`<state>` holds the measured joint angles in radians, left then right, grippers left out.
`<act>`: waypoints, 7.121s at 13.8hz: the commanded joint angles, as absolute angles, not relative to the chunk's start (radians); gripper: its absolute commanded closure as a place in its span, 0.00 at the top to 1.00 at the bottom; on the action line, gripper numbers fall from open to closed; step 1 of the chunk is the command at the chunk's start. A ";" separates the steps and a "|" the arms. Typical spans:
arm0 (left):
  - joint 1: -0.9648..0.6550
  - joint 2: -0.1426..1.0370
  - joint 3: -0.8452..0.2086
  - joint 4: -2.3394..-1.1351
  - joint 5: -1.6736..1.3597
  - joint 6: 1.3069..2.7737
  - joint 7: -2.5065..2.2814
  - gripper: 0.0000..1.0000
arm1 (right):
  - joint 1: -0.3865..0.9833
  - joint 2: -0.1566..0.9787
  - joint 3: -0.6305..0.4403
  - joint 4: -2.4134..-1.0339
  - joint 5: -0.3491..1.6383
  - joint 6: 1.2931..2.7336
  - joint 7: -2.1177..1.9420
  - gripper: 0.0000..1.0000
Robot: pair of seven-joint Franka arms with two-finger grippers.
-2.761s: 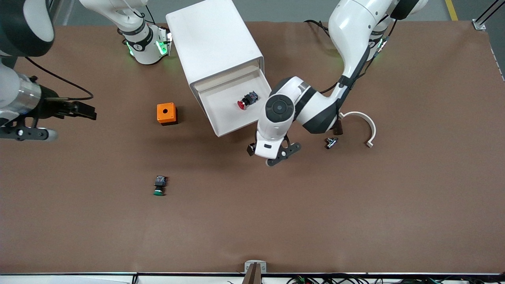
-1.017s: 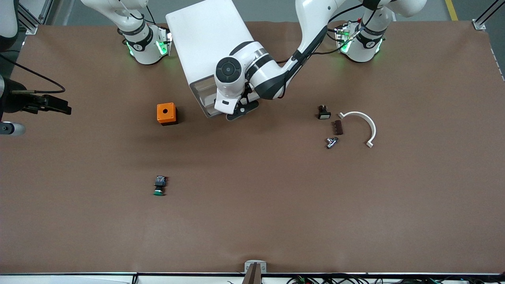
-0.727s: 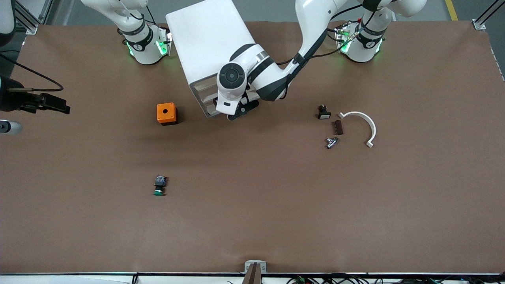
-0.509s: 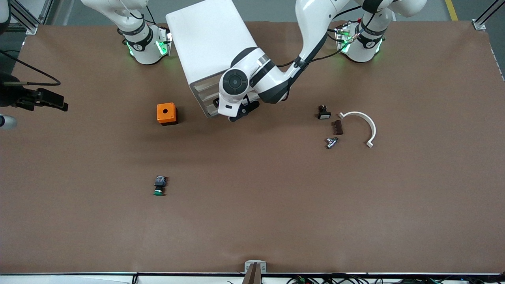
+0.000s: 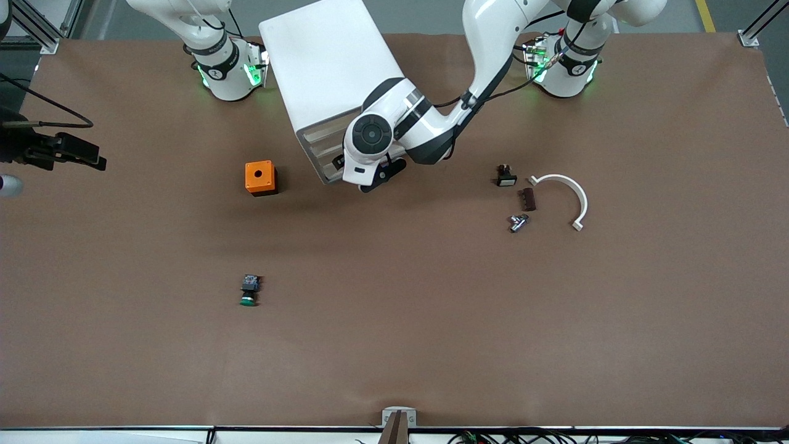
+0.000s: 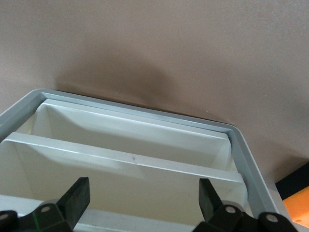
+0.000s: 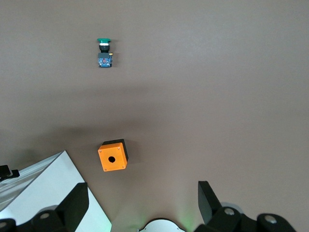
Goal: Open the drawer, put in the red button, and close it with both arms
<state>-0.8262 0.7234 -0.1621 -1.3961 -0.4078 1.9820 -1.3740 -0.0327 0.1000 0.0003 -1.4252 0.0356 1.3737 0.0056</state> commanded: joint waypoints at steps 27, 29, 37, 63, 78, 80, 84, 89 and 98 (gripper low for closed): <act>-0.192 0.180 -0.155 -1.387 -0.206 1.418 -0.699 0.99 | -0.040 -0.103 0.005 -1.621 0.071 1.506 0.018 1.00; -0.108 0.158 -0.153 -1.391 -0.199 1.382 -0.594 0.99 | -0.037 -0.103 0.005 -1.621 0.071 1.506 0.018 1.00; 0.084 0.097 -0.155 -1.479 -0.115 1.347 -0.308 0.99 | -0.017 -0.101 0.005 -1.620 0.072 1.509 0.018 1.00; -0.009 -0.187 -0.018 -1.683 -0.038 1.601 -0.113 0.99 | 0.002 -0.101 0.000 -1.634 0.035 1.529 0.017 1.00; -0.009 -0.114 -0.023 -1.603 -0.037 1.483 -0.115 1.00 | -0.003 -0.101 -0.003 -1.640 0.038 1.542 0.003 1.00; -0.009 -0.110 -0.025 -1.603 -0.037 1.483 -0.112 1.00 | -0.003 -0.101 -0.003 -1.640 0.038 1.542 0.003 1.00; -0.012 0.020 -0.021 -1.456 -0.038 1.485 -0.120 1.00 | -0.003 -0.101 -0.005 -1.641 0.038 1.542 0.003 1.00; -0.012 0.083 -0.017 -1.411 -0.038 1.581 -0.114 1.00 | -0.009 -0.103 -0.005 -1.641 0.038 1.539 0.003 1.00; -0.017 0.080 -0.025 -1.427 -0.006 1.555 -0.115 1.00 | -0.011 -0.103 -0.005 -1.641 0.038 1.537 0.003 1.00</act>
<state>-0.0115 0.0816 -0.0214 -1.4356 -0.0301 1.5717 -0.1192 -0.0028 -0.0786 -0.0063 -1.6181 0.0252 1.5301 0.0082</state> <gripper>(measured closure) 0.000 0.000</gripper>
